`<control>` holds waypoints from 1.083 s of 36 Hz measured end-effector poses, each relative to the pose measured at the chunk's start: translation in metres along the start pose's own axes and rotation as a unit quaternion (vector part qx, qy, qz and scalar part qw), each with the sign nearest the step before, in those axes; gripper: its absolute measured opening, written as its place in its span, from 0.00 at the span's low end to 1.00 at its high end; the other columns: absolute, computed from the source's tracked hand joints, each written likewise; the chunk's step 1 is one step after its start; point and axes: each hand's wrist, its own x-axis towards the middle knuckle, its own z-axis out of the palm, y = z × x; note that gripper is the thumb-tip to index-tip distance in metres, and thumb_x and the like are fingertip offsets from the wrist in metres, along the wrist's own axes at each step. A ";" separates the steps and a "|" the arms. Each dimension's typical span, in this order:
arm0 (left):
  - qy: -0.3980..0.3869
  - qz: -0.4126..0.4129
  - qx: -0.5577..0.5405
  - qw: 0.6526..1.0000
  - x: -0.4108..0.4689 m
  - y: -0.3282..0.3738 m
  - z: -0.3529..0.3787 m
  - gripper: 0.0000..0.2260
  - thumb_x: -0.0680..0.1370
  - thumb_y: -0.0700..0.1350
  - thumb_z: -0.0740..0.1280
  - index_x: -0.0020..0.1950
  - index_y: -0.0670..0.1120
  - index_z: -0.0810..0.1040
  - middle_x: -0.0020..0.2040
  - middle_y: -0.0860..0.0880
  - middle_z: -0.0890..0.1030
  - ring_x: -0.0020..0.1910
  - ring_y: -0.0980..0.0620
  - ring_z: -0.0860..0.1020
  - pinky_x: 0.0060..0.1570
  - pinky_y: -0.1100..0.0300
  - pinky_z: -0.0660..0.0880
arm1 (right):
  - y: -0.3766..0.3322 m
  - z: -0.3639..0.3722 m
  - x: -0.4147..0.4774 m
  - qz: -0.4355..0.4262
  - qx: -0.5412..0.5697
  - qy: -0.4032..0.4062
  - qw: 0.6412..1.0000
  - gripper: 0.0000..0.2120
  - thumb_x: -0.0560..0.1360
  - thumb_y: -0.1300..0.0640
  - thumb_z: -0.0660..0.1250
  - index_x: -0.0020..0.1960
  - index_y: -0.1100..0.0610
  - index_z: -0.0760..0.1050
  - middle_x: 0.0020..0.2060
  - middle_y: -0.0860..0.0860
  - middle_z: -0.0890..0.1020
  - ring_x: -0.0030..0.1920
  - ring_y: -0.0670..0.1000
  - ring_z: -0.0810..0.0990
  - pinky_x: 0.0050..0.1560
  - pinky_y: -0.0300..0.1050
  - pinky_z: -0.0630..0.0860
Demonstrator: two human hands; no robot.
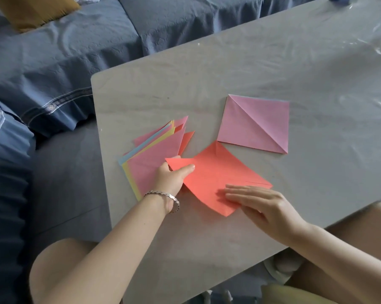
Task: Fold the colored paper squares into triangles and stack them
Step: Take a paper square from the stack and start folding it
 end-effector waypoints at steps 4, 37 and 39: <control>0.040 0.043 0.006 0.998 -0.001 -0.002 -0.001 0.14 0.72 0.36 0.69 0.54 0.50 0.78 0.40 0.52 0.79 0.42 0.50 0.77 0.48 0.58 0.75 | 0.001 -0.003 -0.003 -0.013 0.000 -0.002 1.000 0.11 0.79 0.56 0.60 0.56 0.58 0.78 0.56 0.50 0.80 0.60 0.48 0.77 0.57 0.46 0.76; -0.024 0.229 0.159 0.960 -0.055 0.018 -0.035 0.06 0.73 0.46 0.69 0.50 0.51 0.78 0.43 0.58 0.81 0.43 0.65 0.78 0.43 0.76 0.71 | -0.033 -0.023 0.044 0.421 0.275 0.202 0.841 0.06 0.69 0.60 0.72 0.34 0.52 0.81 0.28 0.45 0.82 0.29 0.42 0.79 0.32 0.32 0.75; -0.023 0.268 0.168 0.949 -0.059 0.023 -0.029 0.12 0.71 0.47 0.71 0.53 0.52 0.77 0.45 0.59 0.81 0.45 0.66 0.78 0.47 0.77 0.70 | -0.036 -0.023 0.046 0.410 0.266 0.192 0.851 0.07 0.69 0.60 0.72 0.34 0.51 0.81 0.28 0.45 0.82 0.29 0.42 0.78 0.32 0.32 0.75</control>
